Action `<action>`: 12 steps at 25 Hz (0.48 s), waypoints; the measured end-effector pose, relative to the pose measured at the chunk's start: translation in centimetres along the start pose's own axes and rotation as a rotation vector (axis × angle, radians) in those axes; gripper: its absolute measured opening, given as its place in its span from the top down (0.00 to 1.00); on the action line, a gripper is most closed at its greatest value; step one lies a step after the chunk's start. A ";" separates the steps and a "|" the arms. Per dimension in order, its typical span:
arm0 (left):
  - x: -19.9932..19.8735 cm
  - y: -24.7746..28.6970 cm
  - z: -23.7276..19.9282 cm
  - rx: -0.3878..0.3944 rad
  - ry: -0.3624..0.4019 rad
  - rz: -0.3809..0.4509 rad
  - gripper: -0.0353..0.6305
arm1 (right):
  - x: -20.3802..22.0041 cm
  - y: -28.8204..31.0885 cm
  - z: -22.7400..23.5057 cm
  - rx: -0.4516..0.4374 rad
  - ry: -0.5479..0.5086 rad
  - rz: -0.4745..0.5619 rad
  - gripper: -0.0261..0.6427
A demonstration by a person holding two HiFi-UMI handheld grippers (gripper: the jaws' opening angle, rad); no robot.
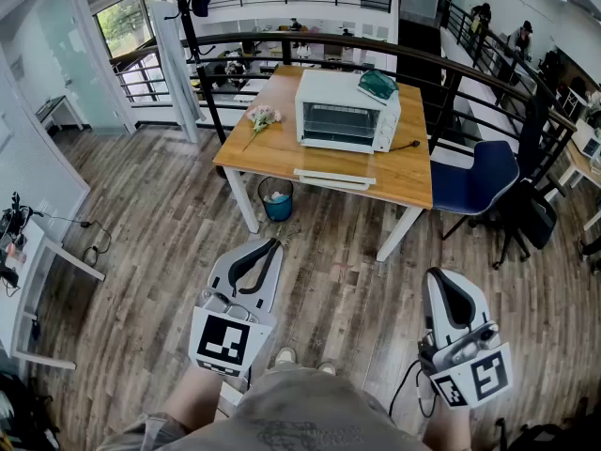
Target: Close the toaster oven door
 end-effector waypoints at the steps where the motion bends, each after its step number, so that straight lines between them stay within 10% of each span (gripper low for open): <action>1: -0.1 0.2 0.3 -0.004 -0.013 0.003 0.91 | 0.1 -0.2 0.4 -0.002 0.011 0.008 0.91; 9: -1.2 0.6 1.8 -0.051 -0.085 0.048 0.90 | -0.4 -2.2 1.9 -0.018 0.016 0.088 0.91; 12: -1.3 1.1 2.4 -0.072 -0.087 0.051 0.69 | -0.1 -2.8 2.4 -0.019 0.011 0.103 0.86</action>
Point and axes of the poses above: the fingertips, and each gripper's own axes: y forward along the fingers, z to its right, x out of its underside, the point moved 1 cm from there along -y, backward along the fingers, and after that the axes turned 12 degrees about -x, right-handed, at the moved point
